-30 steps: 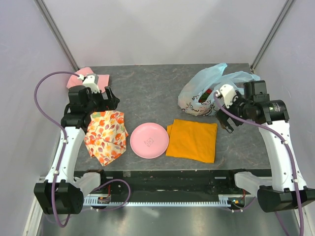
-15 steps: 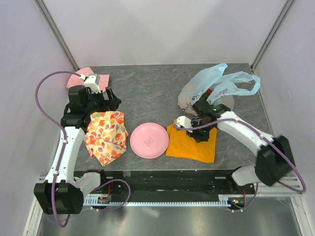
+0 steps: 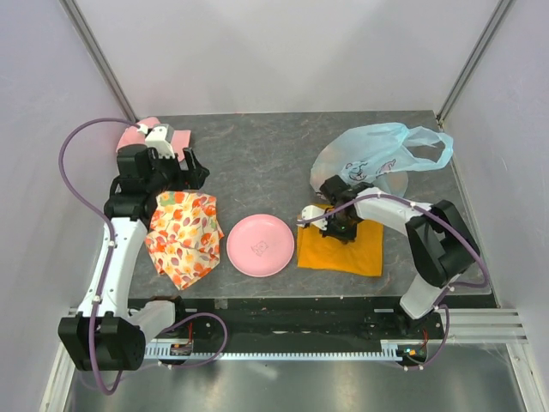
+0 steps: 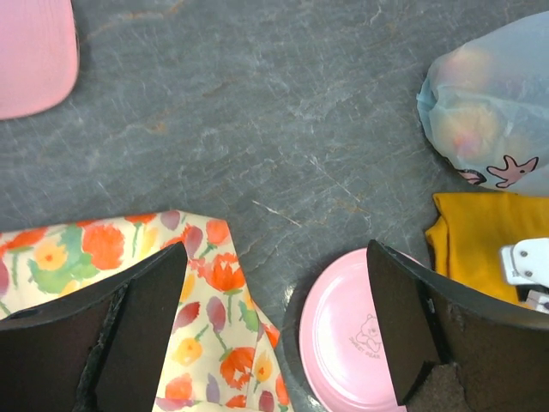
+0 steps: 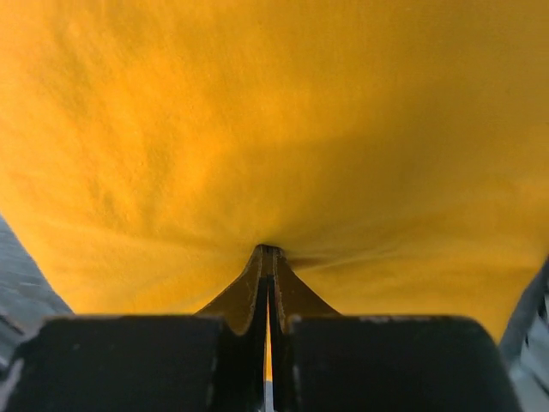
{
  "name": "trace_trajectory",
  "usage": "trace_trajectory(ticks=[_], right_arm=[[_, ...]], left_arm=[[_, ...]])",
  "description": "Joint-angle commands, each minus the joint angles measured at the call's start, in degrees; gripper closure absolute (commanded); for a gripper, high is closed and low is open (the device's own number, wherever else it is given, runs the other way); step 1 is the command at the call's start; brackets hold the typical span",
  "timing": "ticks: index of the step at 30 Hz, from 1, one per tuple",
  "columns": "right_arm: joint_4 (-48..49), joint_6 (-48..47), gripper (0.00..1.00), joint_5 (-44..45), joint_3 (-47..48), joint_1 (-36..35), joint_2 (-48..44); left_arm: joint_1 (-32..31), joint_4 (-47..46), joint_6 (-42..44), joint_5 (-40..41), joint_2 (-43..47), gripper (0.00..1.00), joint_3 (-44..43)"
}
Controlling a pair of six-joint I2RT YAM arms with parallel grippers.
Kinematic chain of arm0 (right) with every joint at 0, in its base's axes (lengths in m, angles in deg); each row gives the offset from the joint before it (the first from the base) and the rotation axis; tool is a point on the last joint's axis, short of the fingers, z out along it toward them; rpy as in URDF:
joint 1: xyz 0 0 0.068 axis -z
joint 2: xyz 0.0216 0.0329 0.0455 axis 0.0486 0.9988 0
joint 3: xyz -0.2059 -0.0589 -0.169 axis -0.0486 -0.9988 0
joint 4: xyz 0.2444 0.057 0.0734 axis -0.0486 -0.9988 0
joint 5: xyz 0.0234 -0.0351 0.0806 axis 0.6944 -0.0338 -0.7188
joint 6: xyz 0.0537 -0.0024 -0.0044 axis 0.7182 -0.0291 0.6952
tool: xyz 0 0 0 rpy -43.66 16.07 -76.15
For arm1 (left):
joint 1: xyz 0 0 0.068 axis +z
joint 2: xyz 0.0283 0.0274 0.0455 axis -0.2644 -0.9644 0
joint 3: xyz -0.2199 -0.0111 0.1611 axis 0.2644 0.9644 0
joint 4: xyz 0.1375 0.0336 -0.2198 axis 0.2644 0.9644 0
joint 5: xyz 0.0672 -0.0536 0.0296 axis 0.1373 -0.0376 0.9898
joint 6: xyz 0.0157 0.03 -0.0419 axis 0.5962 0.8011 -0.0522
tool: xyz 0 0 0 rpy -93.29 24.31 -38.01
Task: Take the fake fruits out of the plastic bag
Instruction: Move the distractor to the center of the board.
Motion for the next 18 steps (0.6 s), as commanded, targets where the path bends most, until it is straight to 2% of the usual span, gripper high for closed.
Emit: trace_trajectory(ticks=[1, 6, 11, 12, 16, 18], right_arm=[[4.41, -6.21, 1.00, 13.13, -9.40, 9.98, 0.87], [3.80, -12.71, 1.00, 17.52, -14.93, 21.74, -6.69], [3.27, -19.04, 1.00, 19.55, -17.93, 31.25, -10.30], [3.27, -19.48, 1.00, 20.16, -18.37, 34.83, -10.21], [4.85, -18.09, 1.00, 24.64, -16.19, 41.97, -7.49], [2.58, -14.41, 0.99, 22.99, -10.31, 44.61, -6.52]], left_arm=[[-0.20, -2.59, 3.75, -0.11, -0.71, 0.08, -4.45], [-0.12, -3.38, 2.88, -2.92, -3.87, 0.08, -6.12], [-0.20, -4.61, 2.44, -3.72, -6.77, 0.09, -8.05], [-1.86, -4.70, 2.44, -3.89, -7.65, 0.09, -8.32], [-3.45, -4.35, 2.44, -5.03, -9.85, 0.09, -9.20], [-4.50, -2.60, 2.52, -6.09, -10.73, 0.09, -9.20]])
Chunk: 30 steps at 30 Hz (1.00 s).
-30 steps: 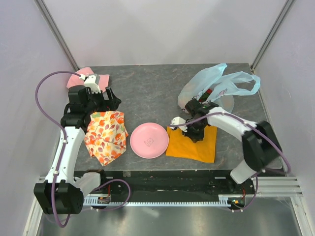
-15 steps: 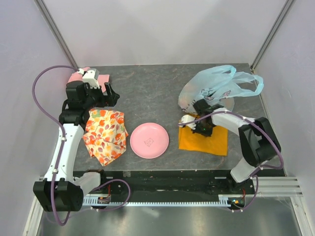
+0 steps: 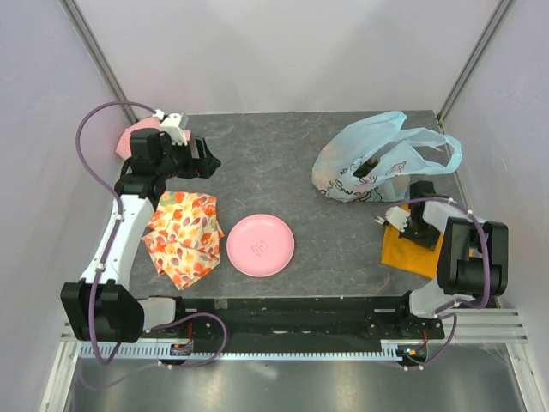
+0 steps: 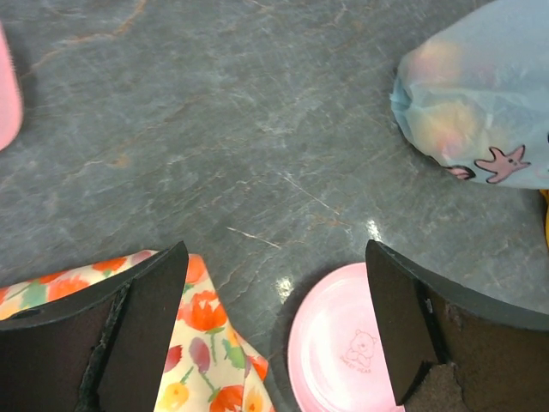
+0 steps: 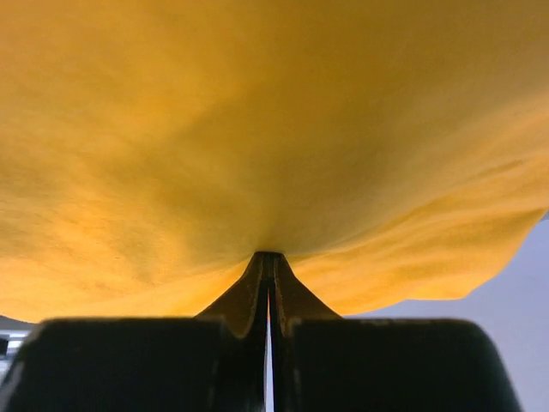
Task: Take the fake fruits out of the plastic bag
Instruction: Move the distractor to the center of the board, then adjust the plastic bag at the center of the board.
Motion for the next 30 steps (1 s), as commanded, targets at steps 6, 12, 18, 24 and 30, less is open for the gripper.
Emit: trace_trajectory(ticks=[6, 12, 18, 24, 30], right_arm=[[-35.71, 11.32, 0.61, -35.77, 39.15, 5.11, 0.88], [-44.89, 21.00, 0.25, -53.97, 57.35, 5.11, -4.48], [-34.89, 33.20, 0.23, -56.73, 57.18, 5.11, -7.29], [-23.72, 47.71, 0.21, -53.39, 54.02, 5.11, -8.18], [-2.95, 64.72, 0.20, -63.32, 50.59, 4.32, -12.39]], left_arm=[[-9.66, 5.21, 4.85, -7.56, -4.14, 0.09, -7.42], [-17.39, 7.59, -1.81, -18.91, -16.15, 0.03, -35.06], [-27.84, 7.16, -7.09, -10.06, -31.73, 0.04, -55.16], [-35.14, 2.95, -7.98, -2.23, -39.47, 0.04, -61.68], [-38.85, 2.85, -5.95, 5.69, -42.29, 0.04, -64.50]])
